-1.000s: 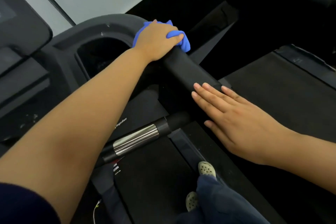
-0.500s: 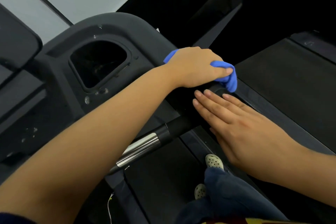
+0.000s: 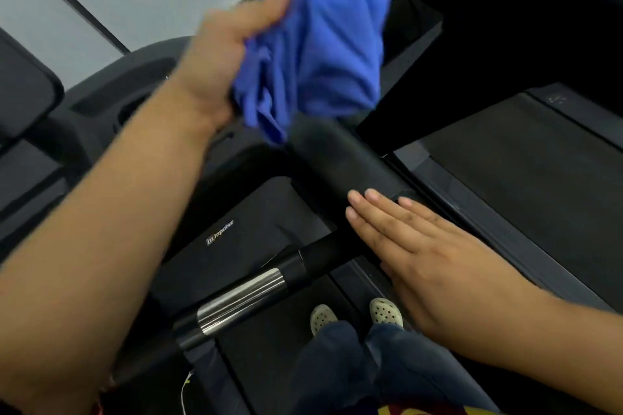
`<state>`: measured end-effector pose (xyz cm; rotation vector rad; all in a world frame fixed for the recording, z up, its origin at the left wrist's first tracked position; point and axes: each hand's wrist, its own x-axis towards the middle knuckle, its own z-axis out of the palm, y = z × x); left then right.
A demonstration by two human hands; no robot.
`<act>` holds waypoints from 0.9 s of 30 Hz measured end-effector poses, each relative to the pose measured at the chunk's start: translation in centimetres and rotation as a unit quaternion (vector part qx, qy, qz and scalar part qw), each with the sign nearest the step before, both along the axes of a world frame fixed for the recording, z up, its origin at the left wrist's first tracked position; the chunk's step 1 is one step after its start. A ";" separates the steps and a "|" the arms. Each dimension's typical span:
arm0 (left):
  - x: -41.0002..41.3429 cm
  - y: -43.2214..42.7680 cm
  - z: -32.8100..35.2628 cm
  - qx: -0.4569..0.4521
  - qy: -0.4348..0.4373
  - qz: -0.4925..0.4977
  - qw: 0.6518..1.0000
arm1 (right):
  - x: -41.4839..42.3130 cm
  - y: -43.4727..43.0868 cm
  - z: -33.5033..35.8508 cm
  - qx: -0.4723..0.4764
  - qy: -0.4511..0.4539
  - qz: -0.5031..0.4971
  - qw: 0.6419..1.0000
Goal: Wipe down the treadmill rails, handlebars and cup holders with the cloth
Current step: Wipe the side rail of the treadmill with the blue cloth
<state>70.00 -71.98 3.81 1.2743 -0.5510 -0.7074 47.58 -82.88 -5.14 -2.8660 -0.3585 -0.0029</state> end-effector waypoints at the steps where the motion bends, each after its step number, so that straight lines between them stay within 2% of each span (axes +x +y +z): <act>1: 2.1 0.6 0.7 -0.012 -0.045 0.023 0.999 | 0.4 0.0 0.3 -0.002 0.002 0.006 1.000; 2: 4.5 1.2 1.0 0.016 -0.091 0.042 0.995 | 1.0 -0.1 0.5 -0.001 0.006 0.009 1.000; 3: 6.8 1.7 1.2 0.082 -0.136 0.056 0.986 | 1.5 -0.1 0.7 0.004 0.010 0.013 1.000; 5: 10.6 2.3 0.7 0.237 -0.234 0.086 0.939 | 2.6 -0.1 0.8 0.018 0.018 0.024 0.999; 8: 13.2 2.0 -1.8 0.331 -0.346 0.105 0.872 | 3.1 0.1 0.9 0.003 0.012 0.021 1.000; 11: 13.6 1.8 -5.1 0.430 -0.435 0.035 0.790 | 3.0 0.5 0.9 0.019 0.005 0.013 1.000; 12: 13.5 1.8 -5.9 0.441 -0.441 0.021 0.781 | 2.9 0.6 0.8 0.039 0.011 0.011 0.999; 17: 10.4 0.8 -5.9 0.420 -0.454 -0.040 0.785 | 3.1 0.0 1.2 0.155 0.038 0.010 0.987; 20: 7.8 1.0 -6.5 0.361 -0.498 -0.080 0.784 | 3.5 -0.8 2.0 0.286 0.043 -0.016 0.957; 22: 5.7 0.9 -6.9 0.330 -0.528 -0.097 0.777 | 3.4 -1.5 2.5 0.353 0.011 -0.056 0.934; 24: 3.4 0.6 -7.0 0.304 -0.548 -0.099 0.773 | 3.0 -2.3 3.0 0.378 -0.025 -0.086 0.922; 27: 0.5 0.4 -7.7 0.266 -0.563 -0.086 0.778 | 2.6 -2.9 3.5 0.363 -0.061 -0.071 0.927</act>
